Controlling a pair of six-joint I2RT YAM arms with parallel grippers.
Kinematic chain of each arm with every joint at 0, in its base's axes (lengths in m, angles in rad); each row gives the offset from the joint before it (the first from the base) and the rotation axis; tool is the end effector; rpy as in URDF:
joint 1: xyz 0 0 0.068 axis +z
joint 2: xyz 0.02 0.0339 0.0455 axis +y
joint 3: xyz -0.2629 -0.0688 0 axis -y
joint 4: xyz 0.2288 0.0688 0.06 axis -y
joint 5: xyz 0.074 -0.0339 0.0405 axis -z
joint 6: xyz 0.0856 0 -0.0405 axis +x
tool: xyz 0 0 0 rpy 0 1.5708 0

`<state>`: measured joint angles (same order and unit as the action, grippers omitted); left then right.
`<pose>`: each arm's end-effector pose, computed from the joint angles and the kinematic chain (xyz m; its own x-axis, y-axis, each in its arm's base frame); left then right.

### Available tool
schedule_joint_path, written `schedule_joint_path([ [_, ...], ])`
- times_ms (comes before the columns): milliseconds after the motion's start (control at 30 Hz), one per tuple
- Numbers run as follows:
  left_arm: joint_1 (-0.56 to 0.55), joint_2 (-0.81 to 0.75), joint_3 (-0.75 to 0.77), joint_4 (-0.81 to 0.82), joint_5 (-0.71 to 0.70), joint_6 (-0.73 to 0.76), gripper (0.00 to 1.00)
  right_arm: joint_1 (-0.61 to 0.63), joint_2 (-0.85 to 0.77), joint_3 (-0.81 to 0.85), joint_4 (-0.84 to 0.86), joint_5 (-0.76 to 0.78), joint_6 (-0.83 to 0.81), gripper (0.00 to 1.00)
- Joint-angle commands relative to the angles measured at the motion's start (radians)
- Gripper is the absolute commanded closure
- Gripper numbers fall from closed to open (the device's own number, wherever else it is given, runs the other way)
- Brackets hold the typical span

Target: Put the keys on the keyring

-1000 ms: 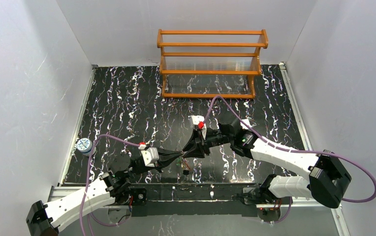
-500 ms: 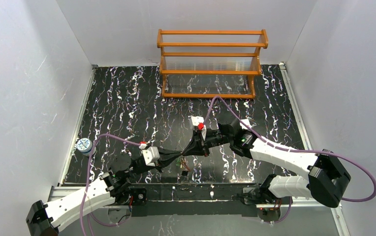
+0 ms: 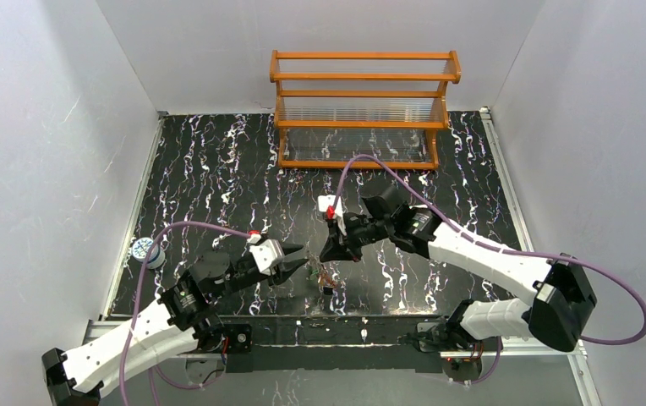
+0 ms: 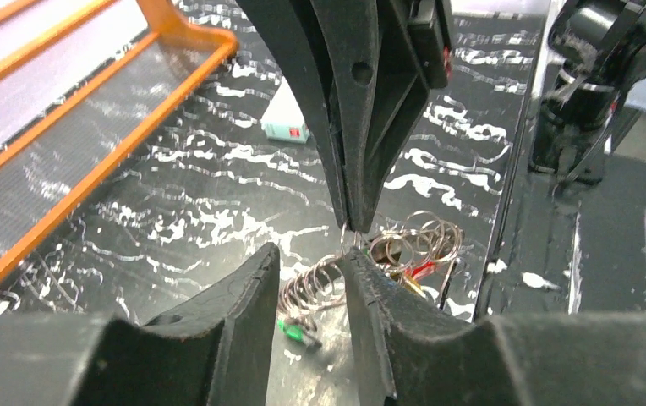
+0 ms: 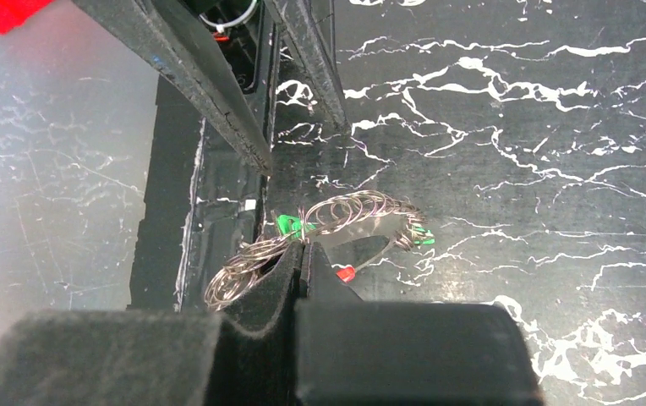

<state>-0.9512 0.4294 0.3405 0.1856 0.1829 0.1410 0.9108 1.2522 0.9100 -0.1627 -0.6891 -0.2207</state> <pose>0.0870 -0.1488 0.2777 0.1828 -0.0183 -0.9830 0.8888 0.4305 0.1573 0.1384 0.2671 0.2752 -0.0812 -0.3802 -0.9213 -0.9928 -0.0509 0.1085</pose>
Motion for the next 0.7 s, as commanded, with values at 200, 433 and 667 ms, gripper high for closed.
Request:
schedule_joint_path([
  [200,-0.001,0.089,0.083,-0.2,0.049,0.081,0.64,0.019,0.109,0.193,-0.233,0.033,-0.08,0.99],
  [433,-0.002,0.116,0.047,-0.095,0.132,0.059,0.65,0.065,0.153,0.229,-0.242,0.065,-0.078,0.99],
  [667,-0.001,0.17,0.028,-0.049,0.133,0.056,0.74,0.089,0.163,0.242,-0.241,0.072,-0.078,0.99],
])
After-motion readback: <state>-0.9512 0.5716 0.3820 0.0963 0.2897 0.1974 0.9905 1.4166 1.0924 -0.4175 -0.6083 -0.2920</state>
